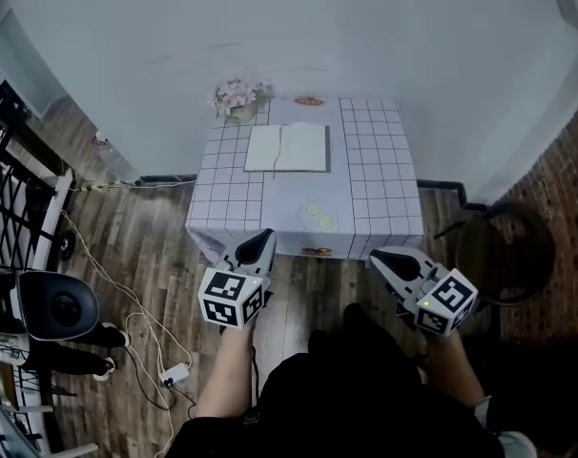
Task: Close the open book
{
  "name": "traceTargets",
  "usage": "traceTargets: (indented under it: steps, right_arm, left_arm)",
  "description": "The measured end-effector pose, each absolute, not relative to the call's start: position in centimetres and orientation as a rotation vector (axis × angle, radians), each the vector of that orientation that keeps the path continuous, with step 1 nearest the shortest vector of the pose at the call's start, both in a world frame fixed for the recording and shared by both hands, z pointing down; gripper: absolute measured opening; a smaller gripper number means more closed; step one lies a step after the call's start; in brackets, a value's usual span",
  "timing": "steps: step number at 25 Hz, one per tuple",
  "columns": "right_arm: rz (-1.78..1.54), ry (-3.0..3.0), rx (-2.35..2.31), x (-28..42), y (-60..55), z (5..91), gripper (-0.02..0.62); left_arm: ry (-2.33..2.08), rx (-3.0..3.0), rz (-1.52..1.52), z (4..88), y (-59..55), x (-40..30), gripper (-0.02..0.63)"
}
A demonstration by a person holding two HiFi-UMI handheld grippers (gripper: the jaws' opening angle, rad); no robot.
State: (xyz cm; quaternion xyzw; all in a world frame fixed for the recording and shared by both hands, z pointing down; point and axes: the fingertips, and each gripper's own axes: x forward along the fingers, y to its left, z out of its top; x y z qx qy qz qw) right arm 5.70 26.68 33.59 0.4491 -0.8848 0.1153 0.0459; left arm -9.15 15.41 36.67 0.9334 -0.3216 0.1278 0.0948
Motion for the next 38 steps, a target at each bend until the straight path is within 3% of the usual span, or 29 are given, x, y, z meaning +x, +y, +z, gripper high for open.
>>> traceTargets:
  steps: [13,23,31,34,38]
  right_arm:
    - [0.427,-2.787,1.150,8.6,12.1,35.4,0.006]
    - [0.444,-2.857,0.988,15.2,0.2,35.5,0.006]
    - [0.529,-2.769,0.921,16.9,-4.6,39.8,0.008]
    - [0.569,-2.725,0.923,16.6,-7.0,41.4,0.063]
    - [0.584,-2.662,0.865,15.1,-10.0,43.6,0.084]
  left_arm:
    - [-1.092,2.684,0.393,37.3,3.9,-6.0,0.011]
    - [-1.218,2.574,0.437,37.9,-4.6,-0.6,0.012]
    - [-1.210,2.527,0.483,40.4,-9.0,1.1,0.012]
    - [-1.192,2.508,0.484,41.7,-11.4,0.8,0.011]
    - [-1.182,2.512,0.495,42.8,-14.3,0.2,0.011]
